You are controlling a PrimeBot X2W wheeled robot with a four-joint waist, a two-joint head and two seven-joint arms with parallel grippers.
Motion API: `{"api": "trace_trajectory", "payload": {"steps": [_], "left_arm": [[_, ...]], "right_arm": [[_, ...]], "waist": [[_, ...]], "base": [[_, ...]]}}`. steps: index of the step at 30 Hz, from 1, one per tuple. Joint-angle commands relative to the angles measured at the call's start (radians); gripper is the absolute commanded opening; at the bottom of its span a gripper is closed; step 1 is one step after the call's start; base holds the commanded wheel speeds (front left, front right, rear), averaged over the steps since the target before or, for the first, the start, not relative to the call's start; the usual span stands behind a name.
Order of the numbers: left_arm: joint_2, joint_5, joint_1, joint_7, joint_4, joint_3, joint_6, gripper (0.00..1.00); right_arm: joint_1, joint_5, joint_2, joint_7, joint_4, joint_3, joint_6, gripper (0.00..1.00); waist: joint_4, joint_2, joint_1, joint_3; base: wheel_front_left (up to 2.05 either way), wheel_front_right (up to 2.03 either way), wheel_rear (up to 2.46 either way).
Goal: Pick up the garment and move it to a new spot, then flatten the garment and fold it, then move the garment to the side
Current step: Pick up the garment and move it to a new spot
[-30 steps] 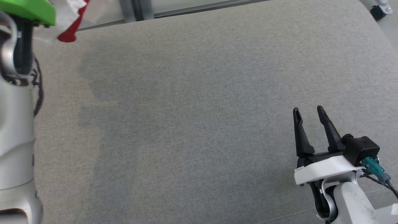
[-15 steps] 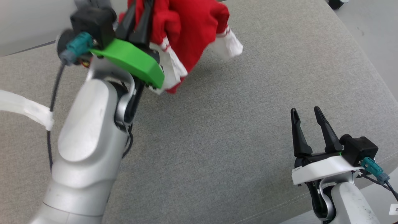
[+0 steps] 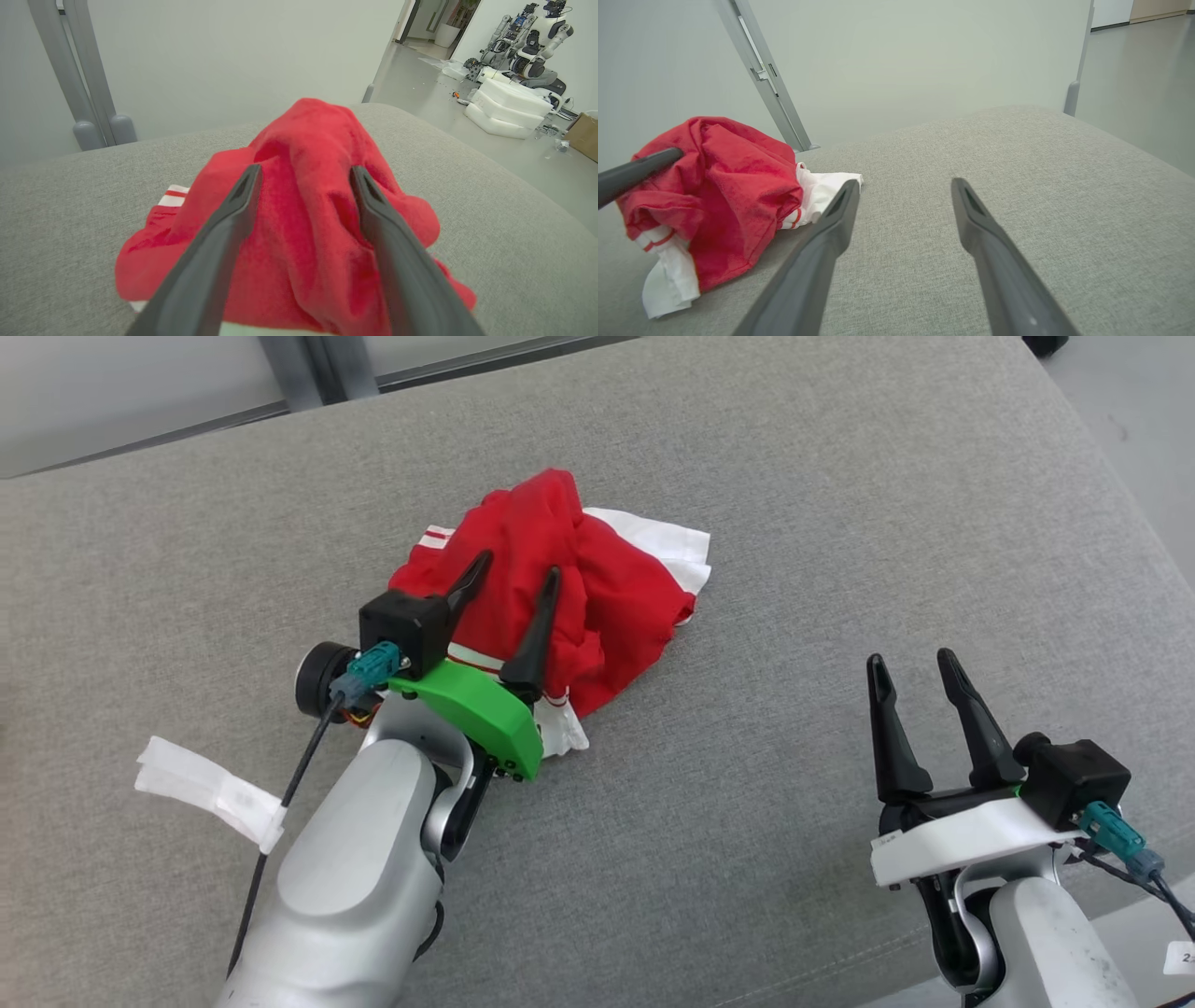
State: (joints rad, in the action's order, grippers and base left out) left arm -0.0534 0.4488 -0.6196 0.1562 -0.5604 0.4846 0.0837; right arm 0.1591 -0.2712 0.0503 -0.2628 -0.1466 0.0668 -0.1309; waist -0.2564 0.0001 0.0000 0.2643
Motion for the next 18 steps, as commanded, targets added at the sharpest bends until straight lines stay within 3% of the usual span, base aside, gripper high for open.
{"api": "trace_trajectory", "payload": {"steps": [1,9,18], "left_arm": [[-0.001,0.009,-0.008,0.023,-0.005,0.007,0.004,1.0],[-0.032,-0.014,0.009,0.103,0.03,-0.037,-0.036,1.0],[-0.109,-0.046,0.168,0.108,0.179,-0.191,-0.069,1.0]], "right_arm": [[-0.003,0.007,0.001,-0.003,-0.004,0.001,0.0,1.0],[-0.036,0.029,0.001,-0.003,-0.005,0.0,0.0,1.0],[-0.059,0.063,0.001,-0.003,-0.001,0.001,0.0,1.0]], "waist": [[0.02,-0.0001,0.0,-0.017],[0.096,-0.0001,0.0,-0.081],[0.197,-0.0001,0.0,-0.146]], "base": [[0.0,0.0,0.0],[0.0,0.0,0.0],[0.0,0.0,0.0]]}}
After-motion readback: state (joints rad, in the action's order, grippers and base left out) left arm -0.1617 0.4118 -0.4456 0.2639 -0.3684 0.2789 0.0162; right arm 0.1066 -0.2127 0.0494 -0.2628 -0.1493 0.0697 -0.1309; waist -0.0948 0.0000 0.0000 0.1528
